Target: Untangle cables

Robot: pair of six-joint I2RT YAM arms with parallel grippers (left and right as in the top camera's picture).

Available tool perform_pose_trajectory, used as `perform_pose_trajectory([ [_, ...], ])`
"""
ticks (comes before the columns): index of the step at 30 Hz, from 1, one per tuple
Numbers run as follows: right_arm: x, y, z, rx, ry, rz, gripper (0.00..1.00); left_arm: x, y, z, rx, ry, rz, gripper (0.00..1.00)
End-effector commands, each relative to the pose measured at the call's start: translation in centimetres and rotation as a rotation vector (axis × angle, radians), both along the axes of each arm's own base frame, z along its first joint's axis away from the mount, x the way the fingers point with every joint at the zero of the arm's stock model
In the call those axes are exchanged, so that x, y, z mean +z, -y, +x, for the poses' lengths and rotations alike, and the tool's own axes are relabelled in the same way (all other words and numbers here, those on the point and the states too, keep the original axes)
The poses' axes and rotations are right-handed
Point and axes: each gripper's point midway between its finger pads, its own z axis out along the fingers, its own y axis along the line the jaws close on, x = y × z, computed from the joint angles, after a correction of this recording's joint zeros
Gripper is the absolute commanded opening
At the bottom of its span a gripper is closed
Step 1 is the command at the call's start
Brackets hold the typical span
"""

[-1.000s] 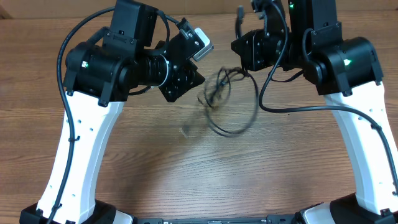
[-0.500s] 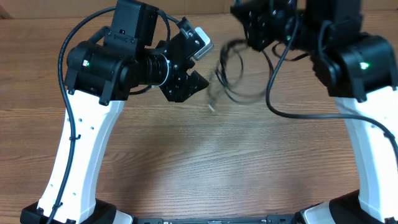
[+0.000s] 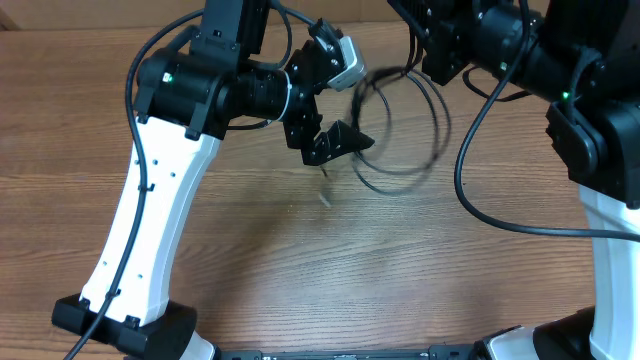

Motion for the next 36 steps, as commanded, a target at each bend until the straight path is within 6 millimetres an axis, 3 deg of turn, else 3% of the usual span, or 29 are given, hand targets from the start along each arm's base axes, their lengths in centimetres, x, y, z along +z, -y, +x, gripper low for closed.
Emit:
perform_pose_trajectory([
  [1,1.7,0.3,-0.8,-0.006,0.054,0.013,0.04,0.3,1.0,-0.4,-0.068,-0.017,-0.054,1.00],
  [5,1.5,0.3,-0.9,-0.006,0.044,0.012,0.04,-1.5,1.2,0.1,-0.054,-0.059,-0.010,1.00],
  [9,1.3,0.4,-1.0,-0.006,0.036,0.009,0.04,-4.5,2.9,1.1,-0.067,-0.116,0.042,1.00],
  [14,0.9,0.4,-1.1,-0.007,0.017,0.002,0.04,-6.8,4.3,1.6,-0.090,-0.148,0.068,0.98],
  [15,0.8,0.4,-1.1,-0.007,0.014,0.001,0.04,-7.3,4.5,1.8,-0.089,-0.150,0.078,0.90],
  [16,0.7,0.4,-1.1,-0.007,0.010,0.000,0.04,-7.8,4.7,2.0,-0.087,-0.155,0.090,0.64],
  [17,0.6,0.4,-1.1,-0.007,0.007,-0.002,0.04,-8.2,4.8,2.1,-0.086,-0.158,0.097,0.08],
  [19,0.4,0.4,-1.2,-0.007,-0.003,-0.006,0.04,-8.6,4.9,2.2,-0.082,-0.173,0.102,0.04],
  [23,-0.9,1.7,-0.7,-0.063,-0.046,-0.036,0.04,-6.7,2.3,4.0,0.069,-0.204,0.103,0.04],
  [26,-1.4,3.3,0.0,-0.121,-0.066,-0.049,0.04,-4.5,-1.2,5.4,0.234,-0.193,0.118,0.04],
  [28,-1.8,4.6,0.5,-0.157,-0.082,-0.052,0.04,-2.9,-4.7,6.2,0.388,-0.190,0.138,0.04],
  [30,-2.3,6.7,1.3,-0.217,-0.107,-0.054,0.04,-1.6,-8.2,5.8,0.495,-0.173,0.165,0.04],
  [36,-3.7,10.6,2.3,-0.322,-0.167,-0.064,0.04,0.0,-13.5,4.1,0.647,-0.201,0.175,0.04],
])
